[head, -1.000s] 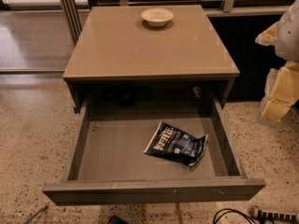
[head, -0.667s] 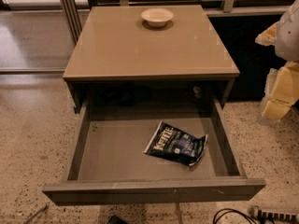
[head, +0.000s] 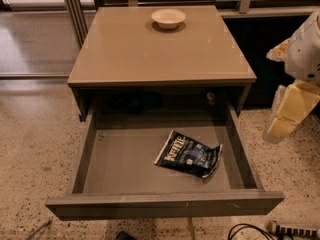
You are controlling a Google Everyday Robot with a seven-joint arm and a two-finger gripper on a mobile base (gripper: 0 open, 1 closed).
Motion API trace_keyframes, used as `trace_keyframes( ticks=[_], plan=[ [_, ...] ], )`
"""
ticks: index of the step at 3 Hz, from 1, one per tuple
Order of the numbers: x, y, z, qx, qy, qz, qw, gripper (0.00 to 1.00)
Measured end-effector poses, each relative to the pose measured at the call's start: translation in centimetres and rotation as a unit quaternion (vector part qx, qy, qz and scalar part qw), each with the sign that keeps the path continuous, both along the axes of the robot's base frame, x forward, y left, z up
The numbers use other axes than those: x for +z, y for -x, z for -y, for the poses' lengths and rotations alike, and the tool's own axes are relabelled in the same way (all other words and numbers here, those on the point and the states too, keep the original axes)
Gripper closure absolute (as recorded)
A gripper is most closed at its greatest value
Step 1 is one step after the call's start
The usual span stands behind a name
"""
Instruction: Pick blue chip bag from top drawer and place on counter
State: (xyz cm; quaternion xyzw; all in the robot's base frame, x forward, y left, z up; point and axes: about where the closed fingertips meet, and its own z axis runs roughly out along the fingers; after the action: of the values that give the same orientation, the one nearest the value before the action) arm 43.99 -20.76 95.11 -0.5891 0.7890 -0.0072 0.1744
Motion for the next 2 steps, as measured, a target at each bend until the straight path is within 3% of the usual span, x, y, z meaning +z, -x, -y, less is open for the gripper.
trace_keyframes(
  ticks=[1, 2],
  plan=[
    [-5.5, 0.6, -2.1, -0.011, -0.058, -0.009, 0.9982, 0.0],
    [-11.0, 0.5, -5.0, -0.019, -0.098, 0.009, 0.9949, 0.0]
  ],
)
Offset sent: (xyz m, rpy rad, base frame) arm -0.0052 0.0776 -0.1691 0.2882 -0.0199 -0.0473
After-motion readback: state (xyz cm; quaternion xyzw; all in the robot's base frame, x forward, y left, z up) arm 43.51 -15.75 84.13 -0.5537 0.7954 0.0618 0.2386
